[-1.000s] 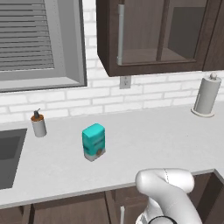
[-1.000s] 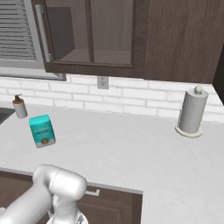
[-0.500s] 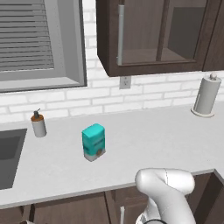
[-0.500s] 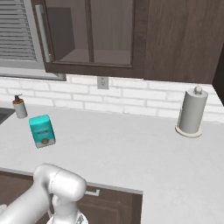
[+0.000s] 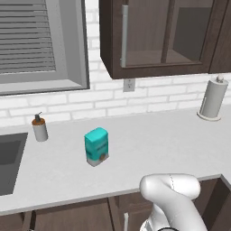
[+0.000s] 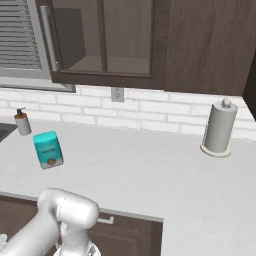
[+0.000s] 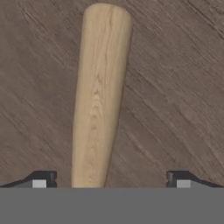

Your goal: Pick the pizza cutter from the drawer and place it on the counter.

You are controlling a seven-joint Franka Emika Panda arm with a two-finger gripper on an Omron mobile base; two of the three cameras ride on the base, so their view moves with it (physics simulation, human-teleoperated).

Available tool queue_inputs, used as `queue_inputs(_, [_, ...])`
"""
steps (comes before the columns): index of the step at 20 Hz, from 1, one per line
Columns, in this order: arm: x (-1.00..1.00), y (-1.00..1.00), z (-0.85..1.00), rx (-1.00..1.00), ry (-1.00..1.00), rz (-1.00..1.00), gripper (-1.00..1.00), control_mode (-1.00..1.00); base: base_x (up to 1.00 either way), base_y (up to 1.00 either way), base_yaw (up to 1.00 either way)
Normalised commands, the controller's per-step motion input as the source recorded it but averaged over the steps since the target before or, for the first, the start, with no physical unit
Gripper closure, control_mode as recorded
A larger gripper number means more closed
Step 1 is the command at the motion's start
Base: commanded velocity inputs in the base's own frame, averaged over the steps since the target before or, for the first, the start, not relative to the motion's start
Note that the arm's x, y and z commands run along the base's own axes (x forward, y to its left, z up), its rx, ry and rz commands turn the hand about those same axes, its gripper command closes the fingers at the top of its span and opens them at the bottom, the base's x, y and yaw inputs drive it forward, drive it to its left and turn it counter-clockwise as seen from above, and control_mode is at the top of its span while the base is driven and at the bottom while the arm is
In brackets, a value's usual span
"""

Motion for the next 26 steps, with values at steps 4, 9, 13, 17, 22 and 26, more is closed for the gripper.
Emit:
queue_inputs(4, [-0.07,-0.37,-0.58,-0.04,0.00,0.02,-1.00,-1.00,0.00,0.00,0.00])
queue_inputs(9, [0.04,-0.15,-0.52,-0.01,0.00,0.02,1.00,-1.00,0.00,0.00,0.00])
queue_inputs(13, [0.08,-0.06,-0.76,-0.01,-0.05,0.07,1.00,-1.00,0.00,0.00,0.00])
queue_inputs(17, [-0.01,-0.43,-0.61,0.00,-0.07,0.08,1.00,-1.00,0.00,0.00,0.00])
queue_inputs(22, [-0.15,-0.19,0.02,0.03,-0.05,0.03,1.00,-1.00,0.00,0.00,0.00])
queue_inputs(26, [0.00,-0.03,0.82,0.06,0.04,0.00,1.00,-1.00,0.00,0.00,0.00])
